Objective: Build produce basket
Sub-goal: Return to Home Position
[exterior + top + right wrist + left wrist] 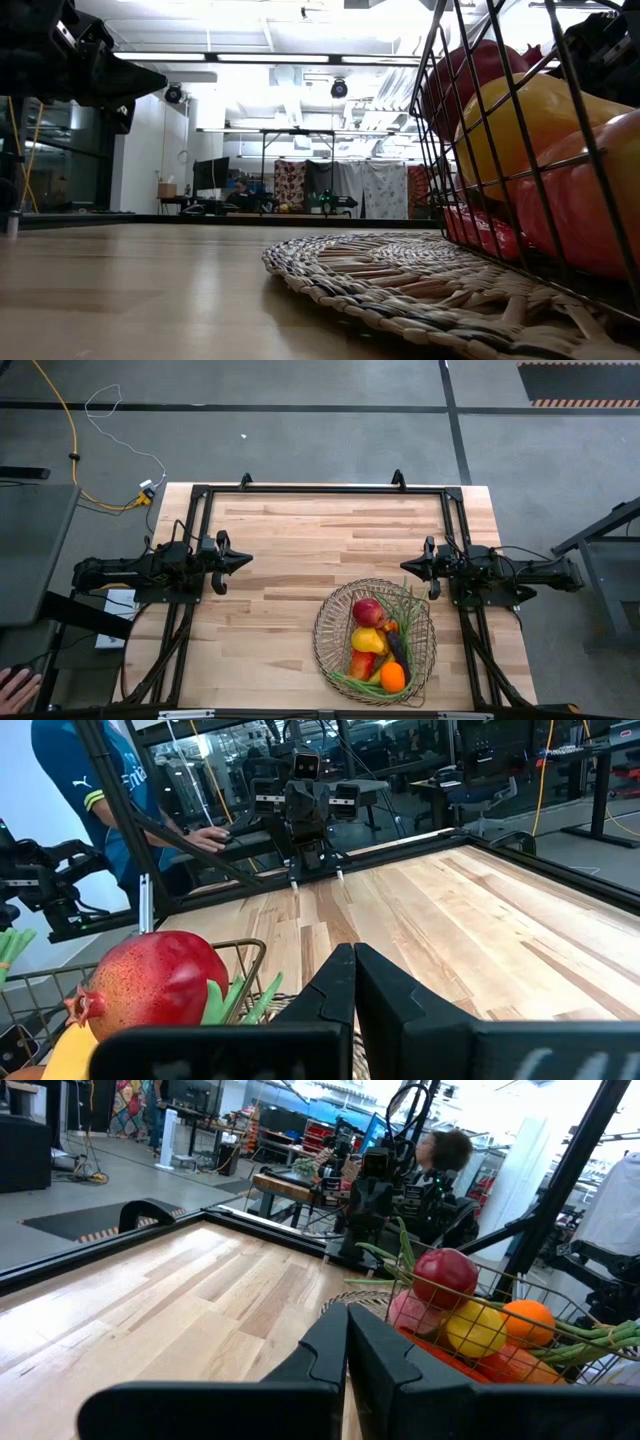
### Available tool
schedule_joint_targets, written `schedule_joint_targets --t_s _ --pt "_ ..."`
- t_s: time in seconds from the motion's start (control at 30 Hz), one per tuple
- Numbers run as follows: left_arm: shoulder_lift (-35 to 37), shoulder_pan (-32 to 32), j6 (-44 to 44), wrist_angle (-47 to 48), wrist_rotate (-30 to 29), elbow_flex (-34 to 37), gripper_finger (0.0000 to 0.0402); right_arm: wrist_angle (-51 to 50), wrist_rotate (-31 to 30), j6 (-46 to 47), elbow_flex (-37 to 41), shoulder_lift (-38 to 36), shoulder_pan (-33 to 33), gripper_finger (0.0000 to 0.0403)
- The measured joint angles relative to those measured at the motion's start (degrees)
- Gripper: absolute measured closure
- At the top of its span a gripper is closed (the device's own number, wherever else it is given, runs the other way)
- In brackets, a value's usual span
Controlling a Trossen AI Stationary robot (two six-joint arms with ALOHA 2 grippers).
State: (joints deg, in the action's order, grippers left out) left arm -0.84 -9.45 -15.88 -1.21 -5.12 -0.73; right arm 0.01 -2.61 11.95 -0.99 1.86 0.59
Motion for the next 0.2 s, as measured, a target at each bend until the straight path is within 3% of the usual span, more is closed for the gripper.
schedule_joint_targets --t_s 0.2 --pt "0.0 0.0 0.0 0.0 0.0 0.0 0.0401 0.0 0.0 -0.3 0.0 0.0 0.0 0.0403"
